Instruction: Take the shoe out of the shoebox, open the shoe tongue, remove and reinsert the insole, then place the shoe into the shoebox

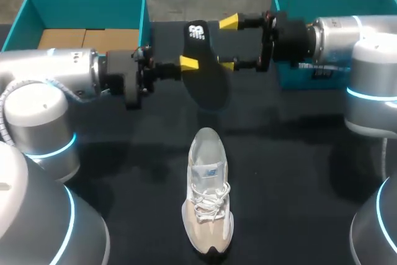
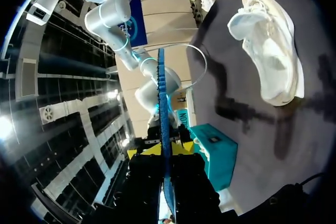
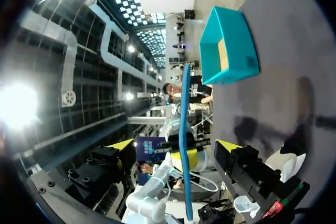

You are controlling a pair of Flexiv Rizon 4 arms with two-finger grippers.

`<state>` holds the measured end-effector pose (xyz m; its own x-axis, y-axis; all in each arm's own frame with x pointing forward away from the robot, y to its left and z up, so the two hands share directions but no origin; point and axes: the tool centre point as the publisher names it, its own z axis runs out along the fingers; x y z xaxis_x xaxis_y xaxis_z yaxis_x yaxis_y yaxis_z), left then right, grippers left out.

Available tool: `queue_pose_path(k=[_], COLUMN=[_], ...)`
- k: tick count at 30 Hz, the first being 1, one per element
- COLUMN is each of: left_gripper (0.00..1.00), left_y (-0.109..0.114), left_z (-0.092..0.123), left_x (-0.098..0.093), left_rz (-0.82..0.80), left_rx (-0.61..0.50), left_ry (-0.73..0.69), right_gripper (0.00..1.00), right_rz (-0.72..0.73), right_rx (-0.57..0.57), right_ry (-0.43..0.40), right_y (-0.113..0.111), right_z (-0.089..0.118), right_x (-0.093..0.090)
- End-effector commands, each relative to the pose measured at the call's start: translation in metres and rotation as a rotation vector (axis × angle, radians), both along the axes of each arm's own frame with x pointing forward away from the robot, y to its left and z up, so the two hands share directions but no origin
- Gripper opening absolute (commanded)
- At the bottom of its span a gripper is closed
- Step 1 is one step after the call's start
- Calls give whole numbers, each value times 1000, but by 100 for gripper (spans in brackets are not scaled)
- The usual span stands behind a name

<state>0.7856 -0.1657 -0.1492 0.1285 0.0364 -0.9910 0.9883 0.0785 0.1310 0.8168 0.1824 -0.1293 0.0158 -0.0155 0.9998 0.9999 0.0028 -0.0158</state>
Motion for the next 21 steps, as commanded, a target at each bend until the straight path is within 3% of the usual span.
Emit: queue_pose_path(k=[1, 6, 21], left_gripper=[0, 0, 0], left_y=[28, 47, 47], left_z=[0, -3, -3], left_x=[-12, -19, -19], left_rz=[3, -78, -78], left_rx=[3, 53, 53], left_ry=[5, 4, 4], right_gripper=[100, 100, 100], right_rz=[9, -6, -6], right_rx=[-15, -11, -11], right_ry=[13, 30, 30], right_y=[-2, -5, -5], right_z=[-4, -7, -7], right_x=[-9, -13, -13])
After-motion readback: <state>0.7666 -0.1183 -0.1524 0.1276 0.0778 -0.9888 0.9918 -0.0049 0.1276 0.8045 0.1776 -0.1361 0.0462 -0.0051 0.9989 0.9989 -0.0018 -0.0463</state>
